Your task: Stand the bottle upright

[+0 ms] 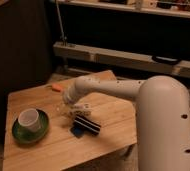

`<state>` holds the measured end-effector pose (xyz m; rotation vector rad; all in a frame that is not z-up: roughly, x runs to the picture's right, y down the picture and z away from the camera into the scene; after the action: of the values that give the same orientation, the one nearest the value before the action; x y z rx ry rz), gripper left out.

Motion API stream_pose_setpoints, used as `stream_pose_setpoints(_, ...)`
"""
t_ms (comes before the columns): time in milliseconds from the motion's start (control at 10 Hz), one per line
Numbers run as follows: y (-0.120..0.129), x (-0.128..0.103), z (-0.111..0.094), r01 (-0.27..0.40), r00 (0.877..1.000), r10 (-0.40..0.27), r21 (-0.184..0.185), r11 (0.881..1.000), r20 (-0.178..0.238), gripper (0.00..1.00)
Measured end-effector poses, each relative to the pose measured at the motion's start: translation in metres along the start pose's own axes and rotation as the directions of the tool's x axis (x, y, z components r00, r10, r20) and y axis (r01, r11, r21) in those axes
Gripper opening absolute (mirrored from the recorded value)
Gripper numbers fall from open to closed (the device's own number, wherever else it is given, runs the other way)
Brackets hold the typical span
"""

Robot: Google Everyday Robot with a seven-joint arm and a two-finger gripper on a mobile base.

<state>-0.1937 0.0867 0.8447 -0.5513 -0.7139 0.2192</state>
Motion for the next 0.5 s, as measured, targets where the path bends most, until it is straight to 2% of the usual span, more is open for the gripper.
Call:
stream_pose_setpoints(200, 0.003, 0.009, 0.007, -0.016, 1.0, 0.015, -0.016, 1.0, -0.025, 0.8)
stream_pose_setpoints(500, 0.003, 0.005, 0.018, -0.005, 0.998, 0.002, -0.055, 0.998, -0.066, 0.8)
